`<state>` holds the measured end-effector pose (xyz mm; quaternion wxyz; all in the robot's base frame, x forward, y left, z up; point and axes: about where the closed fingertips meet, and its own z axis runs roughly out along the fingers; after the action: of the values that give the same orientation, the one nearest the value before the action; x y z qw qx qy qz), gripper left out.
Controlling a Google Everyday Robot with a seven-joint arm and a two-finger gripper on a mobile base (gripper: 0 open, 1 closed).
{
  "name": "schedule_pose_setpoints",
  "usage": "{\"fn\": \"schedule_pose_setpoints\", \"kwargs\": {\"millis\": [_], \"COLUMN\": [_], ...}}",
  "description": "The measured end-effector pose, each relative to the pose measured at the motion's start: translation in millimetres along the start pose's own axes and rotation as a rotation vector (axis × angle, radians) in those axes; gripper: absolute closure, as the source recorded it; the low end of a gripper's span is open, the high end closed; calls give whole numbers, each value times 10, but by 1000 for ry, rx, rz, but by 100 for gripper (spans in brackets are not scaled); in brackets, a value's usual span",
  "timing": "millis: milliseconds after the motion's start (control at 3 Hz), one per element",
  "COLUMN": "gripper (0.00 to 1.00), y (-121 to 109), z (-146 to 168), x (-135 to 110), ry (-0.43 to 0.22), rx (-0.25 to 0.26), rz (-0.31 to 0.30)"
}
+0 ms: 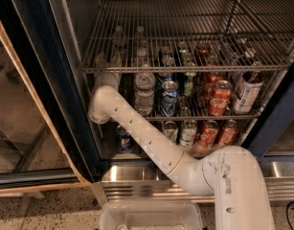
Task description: Pick water bottle from middle shelf of fridge
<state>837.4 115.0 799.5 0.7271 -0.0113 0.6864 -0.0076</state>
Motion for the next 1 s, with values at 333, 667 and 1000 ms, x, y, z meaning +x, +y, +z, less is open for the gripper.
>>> {"fn": "schedule_pose_setpoints", "kwargs": {"millis": [333, 667, 1000], "gripper": [54, 54, 54], "y": [-96, -224, -230], "z": [10, -9, -8], "x": [-8, -19, -20], "ry": [-5, -1, -1], "rx": [36, 67, 68], "rz": [10, 14, 14]}}
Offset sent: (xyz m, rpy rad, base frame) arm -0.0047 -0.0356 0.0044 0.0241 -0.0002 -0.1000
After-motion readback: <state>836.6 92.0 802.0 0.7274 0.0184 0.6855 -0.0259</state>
